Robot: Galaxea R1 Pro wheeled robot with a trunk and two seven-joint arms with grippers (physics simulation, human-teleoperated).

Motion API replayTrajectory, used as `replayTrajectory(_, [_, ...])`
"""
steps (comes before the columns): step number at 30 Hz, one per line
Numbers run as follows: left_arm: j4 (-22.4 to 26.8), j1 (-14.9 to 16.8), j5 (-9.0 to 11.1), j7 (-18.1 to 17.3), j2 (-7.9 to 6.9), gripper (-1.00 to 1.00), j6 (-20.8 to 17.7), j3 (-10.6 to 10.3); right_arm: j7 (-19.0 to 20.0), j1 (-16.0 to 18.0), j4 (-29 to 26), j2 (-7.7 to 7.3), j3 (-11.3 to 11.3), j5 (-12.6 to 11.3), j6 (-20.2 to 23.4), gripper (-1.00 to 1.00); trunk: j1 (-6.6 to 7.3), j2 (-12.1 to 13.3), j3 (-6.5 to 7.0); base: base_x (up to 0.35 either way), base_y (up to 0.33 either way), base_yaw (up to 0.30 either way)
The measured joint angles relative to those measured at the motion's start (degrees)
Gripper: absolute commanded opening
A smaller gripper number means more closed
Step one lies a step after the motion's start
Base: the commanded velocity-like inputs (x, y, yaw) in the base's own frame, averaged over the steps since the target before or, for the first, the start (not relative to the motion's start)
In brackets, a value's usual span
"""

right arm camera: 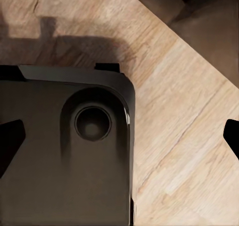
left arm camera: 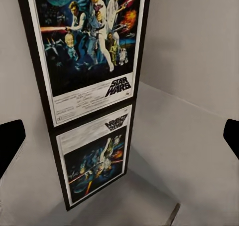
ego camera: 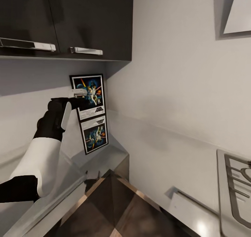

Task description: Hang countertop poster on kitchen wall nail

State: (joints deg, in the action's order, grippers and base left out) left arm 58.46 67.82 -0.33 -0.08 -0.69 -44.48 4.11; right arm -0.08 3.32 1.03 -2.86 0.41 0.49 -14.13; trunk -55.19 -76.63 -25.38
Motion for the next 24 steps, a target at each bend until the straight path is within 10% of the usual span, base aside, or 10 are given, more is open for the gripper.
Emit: replayTrajectory(24, [0.0, 0.0, 0.0, 0.0, -0.67, 1.0, 0.0, 0.0, 0.1, 0.0, 0.0, 0.04, 0.0, -0.1, 0.0, 1.0, -0.02, 0.0, 0.0, 0.018, 0.017, 0.0])
